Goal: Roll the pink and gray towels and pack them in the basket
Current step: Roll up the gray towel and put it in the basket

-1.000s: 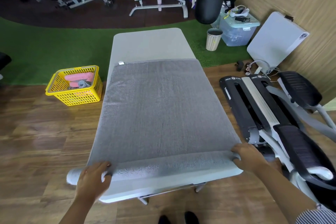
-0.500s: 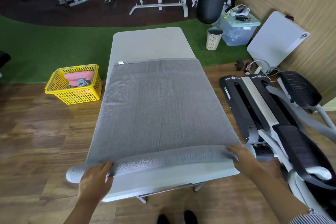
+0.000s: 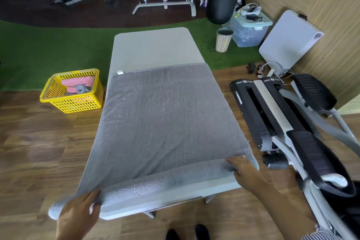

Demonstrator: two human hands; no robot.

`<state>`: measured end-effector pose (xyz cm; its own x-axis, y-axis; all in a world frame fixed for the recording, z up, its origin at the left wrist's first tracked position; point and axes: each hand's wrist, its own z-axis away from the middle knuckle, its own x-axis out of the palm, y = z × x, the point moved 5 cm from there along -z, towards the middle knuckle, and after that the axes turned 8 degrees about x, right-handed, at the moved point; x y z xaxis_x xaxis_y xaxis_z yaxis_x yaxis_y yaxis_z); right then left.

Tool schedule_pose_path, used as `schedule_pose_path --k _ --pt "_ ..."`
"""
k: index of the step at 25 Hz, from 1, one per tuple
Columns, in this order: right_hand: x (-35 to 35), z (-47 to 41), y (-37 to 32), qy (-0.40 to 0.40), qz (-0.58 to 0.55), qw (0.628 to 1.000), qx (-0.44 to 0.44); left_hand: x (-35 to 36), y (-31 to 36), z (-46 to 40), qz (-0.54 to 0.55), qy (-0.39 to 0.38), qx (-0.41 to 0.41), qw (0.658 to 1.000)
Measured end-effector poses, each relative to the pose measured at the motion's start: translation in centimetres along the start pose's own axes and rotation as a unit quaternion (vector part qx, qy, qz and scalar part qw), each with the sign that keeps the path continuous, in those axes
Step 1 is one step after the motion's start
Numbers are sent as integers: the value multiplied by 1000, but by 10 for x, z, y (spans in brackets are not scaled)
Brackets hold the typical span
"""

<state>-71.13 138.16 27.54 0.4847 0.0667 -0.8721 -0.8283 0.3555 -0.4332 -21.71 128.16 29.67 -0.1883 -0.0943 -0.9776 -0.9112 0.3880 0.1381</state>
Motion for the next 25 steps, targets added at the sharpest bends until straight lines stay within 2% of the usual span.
schedule_pose_path --k 2,5,7,12,15,18,22,25 --pt "-9 0 6 7 25 1000 10 3 5 -4 -6 3 8 1000" --pt "-23 2 17 11 108 993 43 4 21 -14 -5 -32 39 999" --pt "-30 3 18 39 113 992 45 5 24 -19 1 -49 45 998" --pt "-23 6 24 134 73 988 -2 6 14 -23 53 -35 -23 998" --pt "-20 9 38 114 62 991 37 16 3 -23 57 -28 17 998" --pt "-16 11 41 40 53 997 43 24 2 -30 20 -62 72 995" --pt "-17 -10 23 49 39 997 52 15 -3 -35 -6 -124 29 992" --pt "11 -28 -18 36 44 998 -9 7 -48 -8 6 -115 -11 993"
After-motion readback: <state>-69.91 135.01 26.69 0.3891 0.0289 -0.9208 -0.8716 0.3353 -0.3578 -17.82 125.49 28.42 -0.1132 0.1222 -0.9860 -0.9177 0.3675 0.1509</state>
